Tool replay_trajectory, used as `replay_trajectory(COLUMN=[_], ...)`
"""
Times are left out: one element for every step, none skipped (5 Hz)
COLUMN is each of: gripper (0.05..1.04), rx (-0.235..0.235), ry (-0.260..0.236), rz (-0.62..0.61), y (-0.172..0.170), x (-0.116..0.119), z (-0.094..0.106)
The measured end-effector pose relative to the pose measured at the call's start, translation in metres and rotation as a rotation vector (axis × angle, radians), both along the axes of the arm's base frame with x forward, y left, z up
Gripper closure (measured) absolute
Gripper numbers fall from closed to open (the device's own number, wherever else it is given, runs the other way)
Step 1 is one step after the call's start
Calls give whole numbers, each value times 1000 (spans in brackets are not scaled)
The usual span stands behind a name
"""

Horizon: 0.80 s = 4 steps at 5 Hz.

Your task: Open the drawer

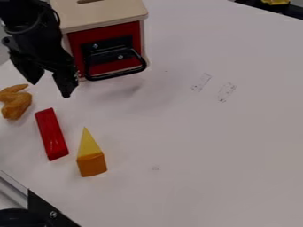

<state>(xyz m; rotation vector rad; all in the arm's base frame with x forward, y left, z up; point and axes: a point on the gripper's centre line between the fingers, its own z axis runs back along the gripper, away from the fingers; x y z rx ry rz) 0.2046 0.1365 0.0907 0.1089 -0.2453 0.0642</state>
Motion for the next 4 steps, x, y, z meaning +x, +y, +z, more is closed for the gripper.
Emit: replay_trajectory(gripper=[83, 83, 83, 84], rx=[10, 56, 106, 99], ry=[0, 13, 39, 46], rz=[-168, -362, -516, -605], y=[-3, -6, -5, -5], x=[10, 23, 35, 46], z=[4, 1, -3, -9])
